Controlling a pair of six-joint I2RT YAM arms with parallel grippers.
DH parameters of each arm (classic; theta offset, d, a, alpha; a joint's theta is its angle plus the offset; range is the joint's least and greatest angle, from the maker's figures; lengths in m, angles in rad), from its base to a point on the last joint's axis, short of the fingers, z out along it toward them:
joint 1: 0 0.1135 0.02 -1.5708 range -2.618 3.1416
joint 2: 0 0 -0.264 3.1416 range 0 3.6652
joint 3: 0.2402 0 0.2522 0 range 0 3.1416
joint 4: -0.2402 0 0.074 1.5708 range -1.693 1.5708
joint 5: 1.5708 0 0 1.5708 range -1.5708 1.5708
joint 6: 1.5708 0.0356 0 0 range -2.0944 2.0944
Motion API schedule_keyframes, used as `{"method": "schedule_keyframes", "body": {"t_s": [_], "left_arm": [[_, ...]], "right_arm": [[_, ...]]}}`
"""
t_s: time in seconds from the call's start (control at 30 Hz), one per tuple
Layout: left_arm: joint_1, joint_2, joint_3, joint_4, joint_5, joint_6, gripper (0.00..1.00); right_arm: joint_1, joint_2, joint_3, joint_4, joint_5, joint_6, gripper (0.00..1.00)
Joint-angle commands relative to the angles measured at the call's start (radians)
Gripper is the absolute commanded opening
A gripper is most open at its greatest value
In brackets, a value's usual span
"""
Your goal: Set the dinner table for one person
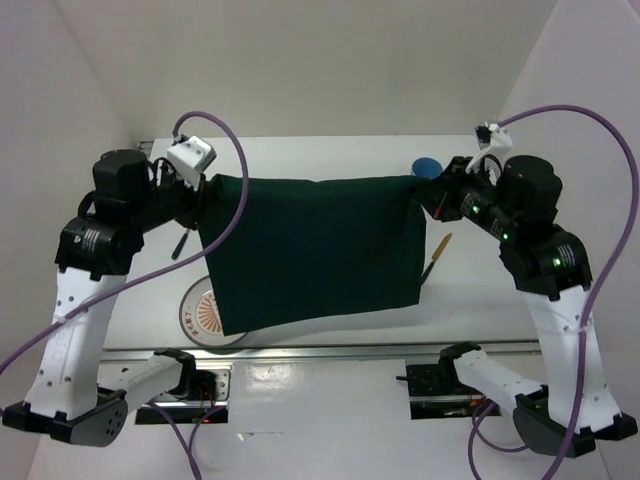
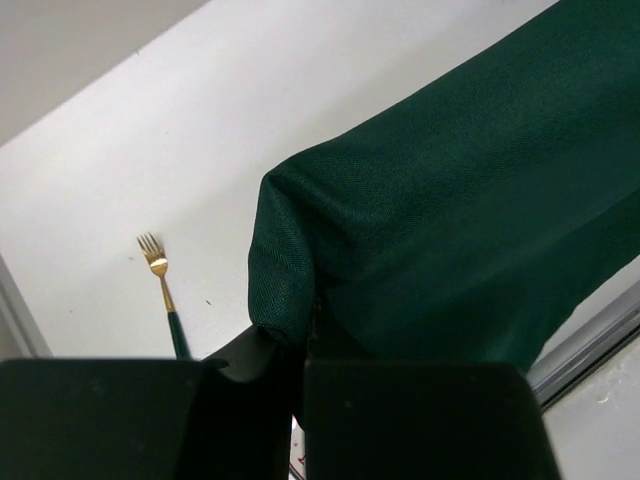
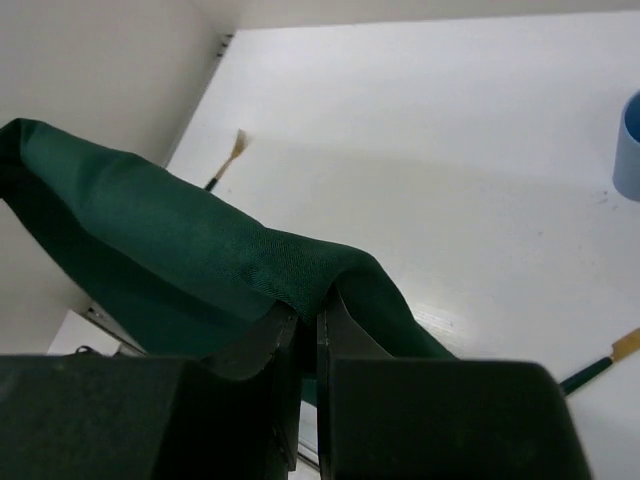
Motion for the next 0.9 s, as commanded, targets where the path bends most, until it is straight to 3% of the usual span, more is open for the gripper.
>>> {"method": "schedule_keyframes", "body": {"t_s": [0.0, 0.23, 0.33, 0.37, 0.4, 0.43, 0.47, 0.5, 0.53, 0.57, 0.6, 0.73, 0.87], "left_arm": [[0.006, 0.085, -0.016, 0.071, 0.006, -0.029, 0.0], [0.015, 0.406, -0.036, 0.261, -0.057, -0.038, 0.0], [0.064, 0.633, 0.068, 0.379, -0.048, -0.092, 0.0], [0.073, 0.705, 0.121, 0.379, -0.039, -0.107, 0.0], [0.074, 0.78, 0.183, 0.358, -0.049, -0.126, 0.01], [0.087, 0.933, 0.329, 0.332, -0.058, -0.156, 0.18], [0.101, 1.007, 0.408, 0.3, -0.093, -0.176, 0.27], [0.101, 1.077, 0.485, 0.264, -0.127, -0.199, 0.35], [0.101, 1.136, 0.558, 0.199, -0.153, -0.213, 0.41], [0.112, 1.187, 0.667, 0.177, -0.17, -0.222, 0.6], [0.123, 1.242, 0.691, 0.167, -0.171, -0.222, 1.0], [0.123, 1.185, 0.618, 0.201, -0.155, -0.213, 1.0], [0.123, 1.044, 0.429, 0.186, -0.121, -0.202, 1.0]], "right_arm": [[-0.005, 0.165, 0.016, 0.008, 0.058, -0.013, 0.0], [-0.096, 0.495, -0.06, 0.218, -0.024, 0.009, 0.0], [-0.134, 0.723, 0.017, 0.31, -0.024, -0.006, 0.0], [-0.143, 0.786, 0.108, 0.322, -0.024, -0.02, 0.02], [-0.143, 0.85, 0.167, 0.322, -0.012, -0.029, 0.12], [-0.143, 0.98, 0.31, 0.293, -0.012, -0.04, 0.32], [-0.143, 1.039, 0.389, 0.266, -0.012, -0.04, 0.49], [-0.143, 1.093, 0.466, 0.237, -0.002, -0.04, 0.79], [-0.143, 1.143, 0.536, 0.204, 0.027, -0.054, 0.9], [-0.143, 1.206, 0.648, 0.162, 0.039, -0.071, 0.99], [-0.133, 1.219, 0.679, 0.152, 0.053, -0.082, 1.0], [-0.11, 1.147, 0.623, 0.161, 0.073, -0.122, 1.0], [-0.099, 0.957, 0.314, 0.172, 0.007, -0.108, 1.0]]}}
